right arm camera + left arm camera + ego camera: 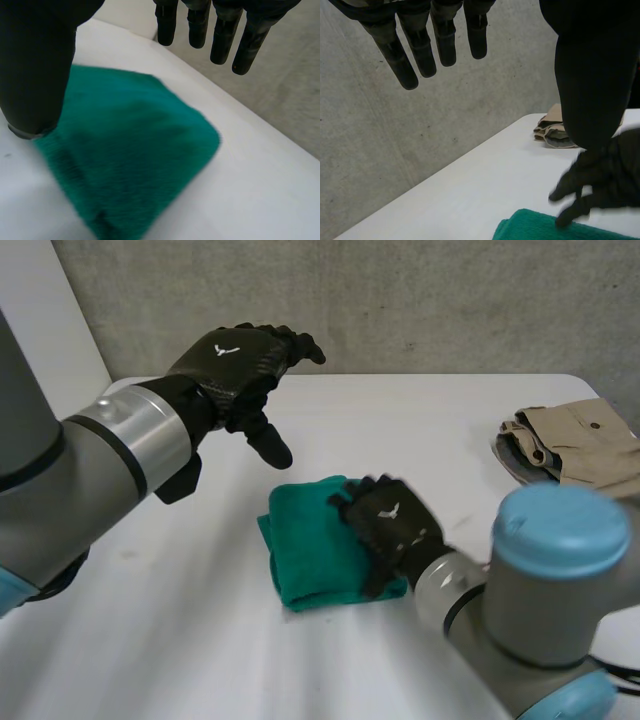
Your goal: Fold the laundry.
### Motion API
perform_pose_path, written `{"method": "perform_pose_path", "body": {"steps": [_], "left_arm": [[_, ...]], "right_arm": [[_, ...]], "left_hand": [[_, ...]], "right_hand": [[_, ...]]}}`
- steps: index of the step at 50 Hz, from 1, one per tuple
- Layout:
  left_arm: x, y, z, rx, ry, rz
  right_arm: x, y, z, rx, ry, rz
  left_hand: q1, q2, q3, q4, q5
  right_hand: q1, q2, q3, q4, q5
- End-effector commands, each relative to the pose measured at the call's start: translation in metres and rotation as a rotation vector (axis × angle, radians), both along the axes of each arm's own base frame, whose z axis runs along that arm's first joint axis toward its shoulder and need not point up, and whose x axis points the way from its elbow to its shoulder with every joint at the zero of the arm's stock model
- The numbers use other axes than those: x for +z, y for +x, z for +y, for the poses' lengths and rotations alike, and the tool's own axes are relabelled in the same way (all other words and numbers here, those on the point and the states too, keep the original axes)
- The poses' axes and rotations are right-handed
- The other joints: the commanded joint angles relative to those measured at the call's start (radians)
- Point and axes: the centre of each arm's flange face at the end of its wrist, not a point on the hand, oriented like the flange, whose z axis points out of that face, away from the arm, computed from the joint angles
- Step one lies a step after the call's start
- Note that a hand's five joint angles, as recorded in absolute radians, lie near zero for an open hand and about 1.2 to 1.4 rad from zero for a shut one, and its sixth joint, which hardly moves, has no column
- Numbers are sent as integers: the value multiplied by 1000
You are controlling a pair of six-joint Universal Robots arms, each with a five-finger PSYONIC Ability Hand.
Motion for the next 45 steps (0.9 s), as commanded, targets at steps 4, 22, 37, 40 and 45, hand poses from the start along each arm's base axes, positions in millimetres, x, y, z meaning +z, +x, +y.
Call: {"method": "perform_pose_path", "body": {"steps": [4,22,37,40,45], "left_arm": [[-2,3,2,-2,39,-7],[-5,4,-1,9,53,-2],[-6,4,-2,15,76,20],[-7,4,-2,15,78,20],[-7,4,-2,15,78,20]], "right_arm": [[-52,18,5,23,-7,54],[-65,34,-16,19,-50,54],[-56,44,-29,14,-94,28],[-57,47,-32,14,-104,29],[-60,50,-36,16,-108,36]], "left_hand": [[44,23,15,26,35],[44,23,15,26,35],[44,23,15,26,35],[47,25,18,29,38],[44,23,15,26,35]], "right_hand": [[4,-51,-38,-65,-72],[437,382,395,368,361],[437,382,395,368,361],[437,382,395,368,361],[624,569,582,555,548]]}}
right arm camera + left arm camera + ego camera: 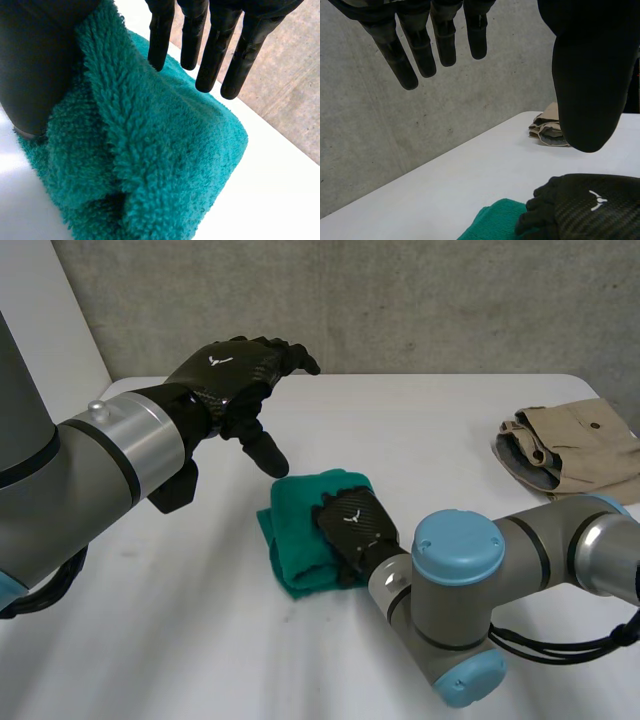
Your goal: Fold the laundry.
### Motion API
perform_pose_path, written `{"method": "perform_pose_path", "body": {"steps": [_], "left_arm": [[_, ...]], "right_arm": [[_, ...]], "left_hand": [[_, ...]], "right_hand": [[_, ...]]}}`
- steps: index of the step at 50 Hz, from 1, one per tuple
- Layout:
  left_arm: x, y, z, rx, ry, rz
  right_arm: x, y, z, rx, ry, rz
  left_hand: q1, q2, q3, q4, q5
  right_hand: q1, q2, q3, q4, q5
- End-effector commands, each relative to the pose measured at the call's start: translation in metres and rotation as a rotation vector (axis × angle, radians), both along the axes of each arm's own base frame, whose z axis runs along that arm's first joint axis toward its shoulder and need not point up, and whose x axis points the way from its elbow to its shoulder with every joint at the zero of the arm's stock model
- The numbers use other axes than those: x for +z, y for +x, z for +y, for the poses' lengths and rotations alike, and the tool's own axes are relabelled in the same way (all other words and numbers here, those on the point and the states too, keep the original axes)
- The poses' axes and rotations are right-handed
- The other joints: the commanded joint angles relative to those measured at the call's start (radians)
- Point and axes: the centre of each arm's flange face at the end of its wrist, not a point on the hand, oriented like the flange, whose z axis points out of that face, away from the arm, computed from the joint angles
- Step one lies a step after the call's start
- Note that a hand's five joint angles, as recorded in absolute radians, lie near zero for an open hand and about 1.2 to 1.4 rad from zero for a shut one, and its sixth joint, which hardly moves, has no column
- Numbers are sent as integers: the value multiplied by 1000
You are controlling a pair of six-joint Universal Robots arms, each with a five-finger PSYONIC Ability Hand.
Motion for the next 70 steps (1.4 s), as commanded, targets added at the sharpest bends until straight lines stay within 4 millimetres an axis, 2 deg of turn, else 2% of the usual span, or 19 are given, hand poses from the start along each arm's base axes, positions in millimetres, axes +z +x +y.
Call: {"method": "perform_pose_path", "body": {"steps": [1,5,7,11,16,19,24,28,33,38,42,46,47,53,54,57,60,64,70], "left_arm": [[0,0,0,0,2,1],[-1,0,-1,2,2,-1],[-1,0,-1,2,3,0],[-1,0,-1,2,4,-2],[-2,0,-2,3,6,-1],[-3,0,-2,5,9,-3],[-3,0,-2,5,10,-4],[-5,0,-3,5,14,-6],[-10,-1,-4,6,30,-7],[-13,-1,-5,8,41,-8],[-16,-2,-7,8,47,-12],[-17,-2,-8,10,46,-9],[-17,-2,-8,10,45,-7],[-19,3,-13,33,62,4],[-19,3,-14,36,64,5],[-20,4,-15,40,66,7],[-19,4,-16,41,63,9],[-21,4,-16,40,62,9],[-27,3,-18,40,71,4]], "right_arm": [[-3,5,-6,0,-12,6],[-3,5,-7,-2,-12,11],[-3,4,-9,-8,-11,10],[0,-10,-25,-55,2,24],[0,-39,-48,-122,25,90],[4,-57,-65,-161,4,119],[13,-100,-100,-234,-24,147],[18,-122,-120,-267,-60,182],[20,-140,-143,-278,-123,215],[19,-135,-157,-184,-195,234],[33,-126,-176,-129,-305,240],[64,-121,-208,-150,-445,206],[83,-122,-221,-168,-509,187],[137,-143,-262,-258,-661,94],[146,-153,-272,-288,-681,66],[156,-168,-283,-324,-692,33],[151,-189,-294,-358,-664,22],[132,-221,-305,-405,-610,48],[81,-268,-312,-434,-480,93]], "left_hand": [[44,22,15,26,35],[47,25,18,29,38],[44,22,15,26,35],[47,25,18,29,38],[47,25,18,29,38],[47,25,18,29,38],[47,25,18,29,38],[47,25,18,29,38],[47,25,18,29,38],[47,25,18,29,38],[47,25,18,29,38],[50,28,21,32,41],[50,28,21,32,41],[50,28,21,32,41],[50,28,21,32,41],[53,31,24,35,44],[53,31,24,35,44],[56,34,27,38,47],[58,37,30,41,50]], "right_hand": [[572,570,502,506,551],[894,891,824,828,872],[946,944,876,880,925],[946,944,877,881,925],[946,944,877,881,925],[946,944,877,881,925],[946,944,877,881,925],[946,944,877,881,925],[946,944,877,881,925],[946,944,877,881,925],[946,944,877,881,925],[946,944,877,881,925],[946,944,877,881,925],[946,944,877,881,925],[946,944,877,881,925],[946,944,877,881,925],[946,944,877,881,925],[946,944,877,881,925],[946,944,877,881,925]]}}
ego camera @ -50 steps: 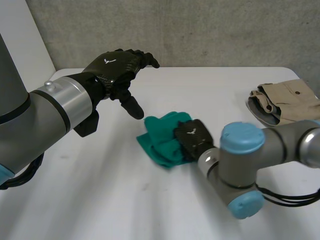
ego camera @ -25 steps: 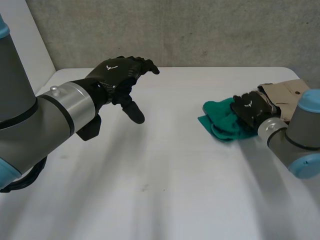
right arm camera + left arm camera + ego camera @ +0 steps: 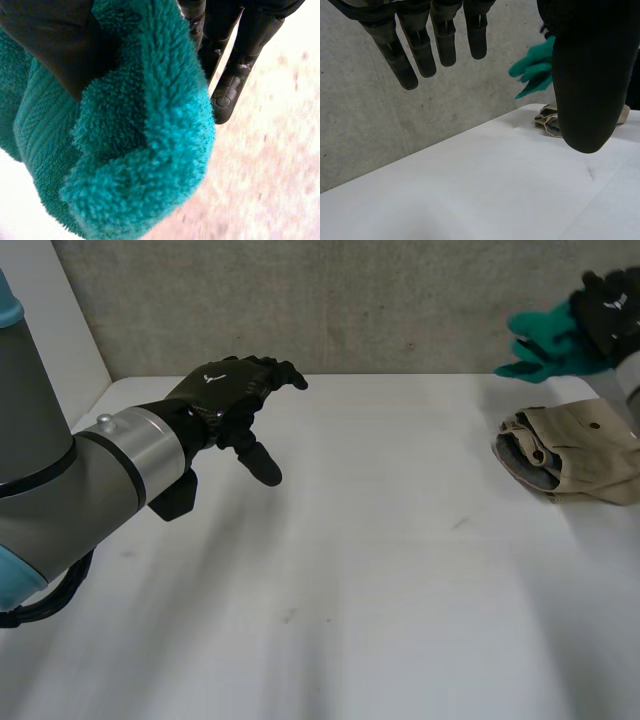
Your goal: Fold the laundry.
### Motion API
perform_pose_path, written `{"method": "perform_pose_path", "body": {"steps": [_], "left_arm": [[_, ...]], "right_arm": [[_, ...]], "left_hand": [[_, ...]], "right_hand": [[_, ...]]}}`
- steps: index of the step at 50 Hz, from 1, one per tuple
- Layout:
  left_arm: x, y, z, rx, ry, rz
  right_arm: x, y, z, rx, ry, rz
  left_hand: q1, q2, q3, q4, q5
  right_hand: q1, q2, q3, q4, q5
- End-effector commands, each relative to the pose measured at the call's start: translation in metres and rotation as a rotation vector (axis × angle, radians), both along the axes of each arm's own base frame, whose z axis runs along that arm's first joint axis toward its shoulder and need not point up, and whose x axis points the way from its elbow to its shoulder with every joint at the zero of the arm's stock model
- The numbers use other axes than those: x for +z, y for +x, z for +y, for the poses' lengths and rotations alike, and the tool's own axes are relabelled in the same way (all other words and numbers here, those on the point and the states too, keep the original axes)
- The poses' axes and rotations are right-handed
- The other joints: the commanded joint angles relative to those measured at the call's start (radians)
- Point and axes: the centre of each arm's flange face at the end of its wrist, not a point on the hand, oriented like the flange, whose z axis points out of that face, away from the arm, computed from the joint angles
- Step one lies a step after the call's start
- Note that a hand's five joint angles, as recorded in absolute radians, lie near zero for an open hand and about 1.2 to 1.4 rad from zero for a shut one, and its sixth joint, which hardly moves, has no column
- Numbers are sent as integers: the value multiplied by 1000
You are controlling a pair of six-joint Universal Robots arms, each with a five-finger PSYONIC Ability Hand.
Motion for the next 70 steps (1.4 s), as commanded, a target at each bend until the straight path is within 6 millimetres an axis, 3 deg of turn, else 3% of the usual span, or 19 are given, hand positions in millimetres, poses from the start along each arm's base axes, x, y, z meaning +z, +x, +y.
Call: {"method": "perform_pose_path", "body": {"steps": [1,3,7,13,17,18,19,25,28,30,34,37,38,42,47,53,64,70], "left_arm": [[-7,-1,-2,0,11,-7],[-10,-2,-3,0,17,-10],[-13,-3,-4,0,27,-15],[-16,-3,-4,-1,32,-18],[-15,-4,-4,-3,31,-18],[-15,-4,-4,-3,31,-18],[-14,-3,-4,-3,30,-17],[-9,-3,-3,-1,14,-10],[-7,-3,-2,2,8,-8],[-5,-1,-3,15,0,-7],[8,5,-2,73,-40,4],[24,11,-2,130,-104,25],[29,13,-2,145,-125,32],[51,27,-4,238,-210,65],[62,48,-12,313,-243,61],[45,57,-15,338,-197,16],[26,58,-16,342,-147,1],[0,58,-20,348,-157,13]], "right_arm": [[-60,-55,-8,-50,157,10],[-85,-71,-6,-59,223,7],[-110,-86,0,-70,295,9],[-118,-95,10,-92,337,32],[-93,-97,18,-91,315,31],[-79,-95,21,-84,297,29],[-72,-94,23,-83,285,30],[-24,-90,33,-96,212,22],[3,-72,46,-81,197,-28],[33,-48,61,-64,176,-85],[70,-22,86,-67,165,-211],[76,-5,102,-51,210,-306],[81,14,116,-17,240,-364],[95,56,161,70,307,-459],[84,85,202,103,387,-474],[67,109,240,126,448,-448],[57,115,247,116,437,-449],[22,127,255,158,442,-440]], "left_hand": [[55,37,30,41,50],[55,37,30,41,50],[58,40,33,43,53],[58,40,33,43,53],[58,40,33,43,53],[56,37,30,41,50],[58,40,33,43,53],[53,34,27,38,47],[50,31,24,35,44],[50,31,24,35,44],[41,22,15,26,35],[23,5,-2,8,17],[14,-4,-11,0,9],[-41,-60,-67,-56,-47],[-77,-95,-102,-92,-82],[-121,-139,-146,-136,-126],[-132,-151,-158,-147,-138],[-132,-151,-158,-147,-138]], "right_hand": [[476,944,228,204,274],[476,944,228,204,274],[476,944,228,204,274],[416,884,167,144,214],[-88,380,-336,-359,-289],[-523,-54,-771,-794,-724],[-731,-262,-979,-1002,-932],[-746,-278,-994,-1017,-947],[-746,-278,-994,-1017,-947],[-746,-278,-994,-1017,-947],[-746,-278,-994,-1017,-947],[-746,-278,-994,-1017,-947],[-746,-278,-994,-1017,-947],[-746,-278,-994,-1017,-947],[-746,-278,-994,-1017,-947],[-746,-278,-994,-1017,-947],[-746,-278,-994,-1017,-947],[-746,-278,-994,-1017,-947]]}}
